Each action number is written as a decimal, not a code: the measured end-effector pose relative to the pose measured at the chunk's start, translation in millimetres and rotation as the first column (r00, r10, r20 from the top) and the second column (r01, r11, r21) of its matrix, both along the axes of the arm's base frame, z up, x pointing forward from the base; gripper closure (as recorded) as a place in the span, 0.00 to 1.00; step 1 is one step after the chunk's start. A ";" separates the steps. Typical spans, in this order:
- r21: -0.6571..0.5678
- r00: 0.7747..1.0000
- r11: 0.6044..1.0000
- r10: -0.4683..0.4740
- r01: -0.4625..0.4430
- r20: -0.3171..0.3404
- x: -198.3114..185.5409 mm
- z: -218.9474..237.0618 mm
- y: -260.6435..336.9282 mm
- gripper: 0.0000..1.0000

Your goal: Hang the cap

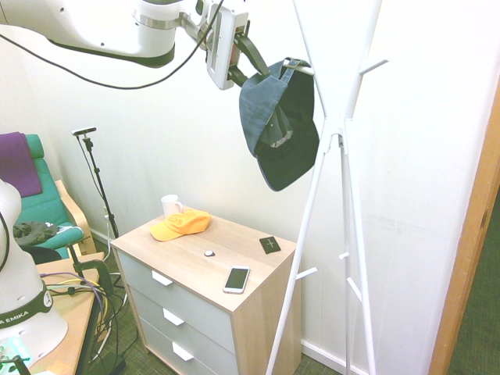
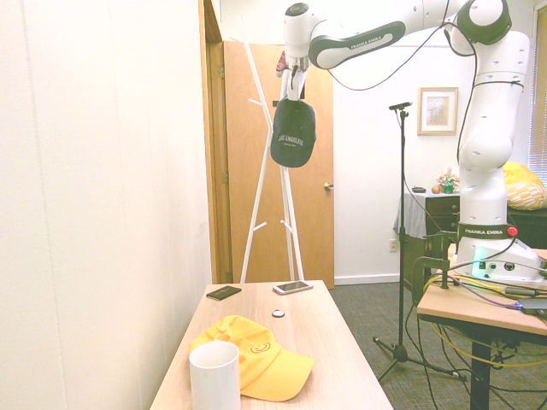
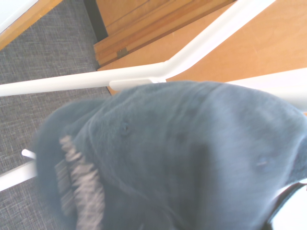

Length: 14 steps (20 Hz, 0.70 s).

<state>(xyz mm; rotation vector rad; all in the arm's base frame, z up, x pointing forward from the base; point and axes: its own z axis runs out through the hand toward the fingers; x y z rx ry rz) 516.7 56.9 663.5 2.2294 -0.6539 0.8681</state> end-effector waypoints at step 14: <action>0.501 0.978 0.865 0.101 0.005 -0.184 -39.1 16.5 53.7 0.00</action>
